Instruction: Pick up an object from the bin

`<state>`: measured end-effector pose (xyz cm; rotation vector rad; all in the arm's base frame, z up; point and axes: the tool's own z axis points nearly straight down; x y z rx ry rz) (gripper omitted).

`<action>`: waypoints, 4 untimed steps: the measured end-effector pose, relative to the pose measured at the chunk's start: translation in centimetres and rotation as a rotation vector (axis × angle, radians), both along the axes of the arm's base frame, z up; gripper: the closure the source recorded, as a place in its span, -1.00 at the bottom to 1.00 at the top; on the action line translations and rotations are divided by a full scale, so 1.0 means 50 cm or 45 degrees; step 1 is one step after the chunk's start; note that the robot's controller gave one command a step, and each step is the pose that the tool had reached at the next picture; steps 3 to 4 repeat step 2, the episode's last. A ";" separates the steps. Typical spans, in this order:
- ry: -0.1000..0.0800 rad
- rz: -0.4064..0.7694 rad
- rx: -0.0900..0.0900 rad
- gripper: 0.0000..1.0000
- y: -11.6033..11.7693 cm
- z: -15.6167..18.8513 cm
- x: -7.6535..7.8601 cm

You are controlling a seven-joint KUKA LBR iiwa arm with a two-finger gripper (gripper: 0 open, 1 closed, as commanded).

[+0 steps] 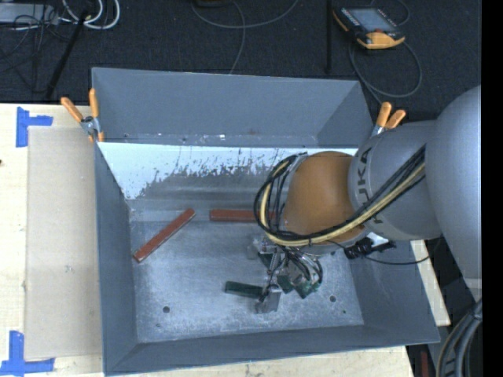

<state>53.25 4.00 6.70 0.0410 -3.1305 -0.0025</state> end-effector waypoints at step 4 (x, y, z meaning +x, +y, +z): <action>-0.026 0.056 -0.003 1.00 -0.053 0.267 0.046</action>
Offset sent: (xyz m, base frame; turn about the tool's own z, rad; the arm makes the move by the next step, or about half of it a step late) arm 0.0000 0.0000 0.0000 0.0000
